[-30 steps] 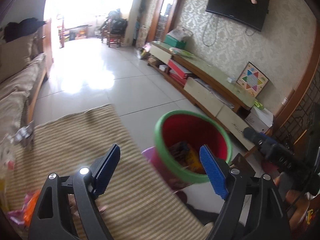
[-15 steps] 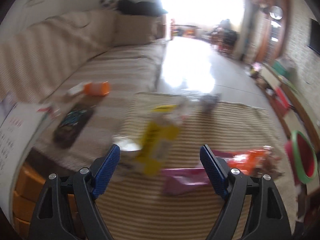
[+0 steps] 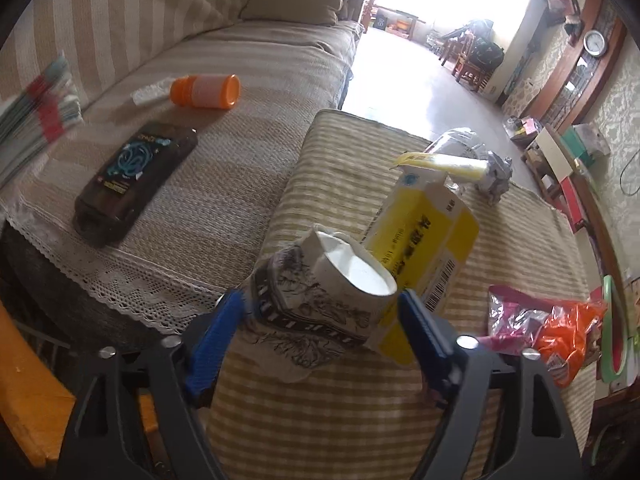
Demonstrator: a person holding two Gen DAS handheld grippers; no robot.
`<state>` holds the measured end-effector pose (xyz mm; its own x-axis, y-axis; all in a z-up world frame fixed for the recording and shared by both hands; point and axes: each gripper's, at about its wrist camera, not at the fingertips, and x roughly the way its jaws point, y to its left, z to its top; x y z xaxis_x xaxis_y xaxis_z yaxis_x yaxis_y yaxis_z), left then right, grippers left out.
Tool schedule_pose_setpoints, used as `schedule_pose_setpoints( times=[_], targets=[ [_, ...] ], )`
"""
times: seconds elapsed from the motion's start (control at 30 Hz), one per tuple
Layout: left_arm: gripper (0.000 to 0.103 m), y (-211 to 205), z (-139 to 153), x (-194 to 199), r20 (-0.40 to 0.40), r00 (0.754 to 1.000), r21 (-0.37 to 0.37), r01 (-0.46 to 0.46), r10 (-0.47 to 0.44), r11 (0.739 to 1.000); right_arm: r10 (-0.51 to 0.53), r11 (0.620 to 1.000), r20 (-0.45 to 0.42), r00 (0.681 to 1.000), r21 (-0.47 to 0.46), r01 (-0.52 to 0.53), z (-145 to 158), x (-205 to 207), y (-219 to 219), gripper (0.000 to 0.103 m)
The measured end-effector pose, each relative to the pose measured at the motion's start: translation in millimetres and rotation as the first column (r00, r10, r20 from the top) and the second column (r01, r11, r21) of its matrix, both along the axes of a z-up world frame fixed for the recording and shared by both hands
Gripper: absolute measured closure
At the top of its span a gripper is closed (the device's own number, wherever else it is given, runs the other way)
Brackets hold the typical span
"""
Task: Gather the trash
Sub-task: 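Grasp the yellow-and-white carton with the right tool while the left tool holds the paper cup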
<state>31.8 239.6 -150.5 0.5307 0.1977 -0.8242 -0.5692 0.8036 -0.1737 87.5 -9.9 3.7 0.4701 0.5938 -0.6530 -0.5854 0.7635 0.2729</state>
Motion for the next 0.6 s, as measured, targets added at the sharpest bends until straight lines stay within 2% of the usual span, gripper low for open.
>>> schedule_pose_setpoints(
  times=[0.17,0.27,0.37,0.43,0.47,0.6],
  targets=[
    [0.043,-8,3,-6,0.033,0.999,0.042,0.028,-0.029,0.999,0.039,0.999,-0.052,0.998,-0.008,-0.039,-8,11,51,0.017],
    [0.047,-18,9,-17,0.041,0.998,0.077,0.052,-0.056,0.996,0.025,1.000,-0.149,0.988,-0.004,-0.026,-24,29,84,0.016],
    [0.050,-30,14,-29,0.060,0.995,0.067,0.080,-0.084,0.995,0.005,1.000,-0.270,0.963,-0.019,-0.010,-50,50,119,0.016],
    [0.053,-38,16,-36,0.075,0.992,0.056,0.095,-0.099,0.994,-0.009,0.999,-0.316,0.949,-0.051,-0.008,-69,58,144,0.016],
    [0.061,-42,17,-40,0.085,0.991,0.051,0.101,-0.106,0.994,-0.008,0.997,-0.324,0.946,-0.073,-0.016,-77,61,157,0.016],
    [0.061,-54,21,-55,0.115,0.987,0.028,0.112,-0.114,0.993,-0.015,0.984,-0.373,0.928,-0.168,-0.051,-108,68,201,0.014]
  ],
)
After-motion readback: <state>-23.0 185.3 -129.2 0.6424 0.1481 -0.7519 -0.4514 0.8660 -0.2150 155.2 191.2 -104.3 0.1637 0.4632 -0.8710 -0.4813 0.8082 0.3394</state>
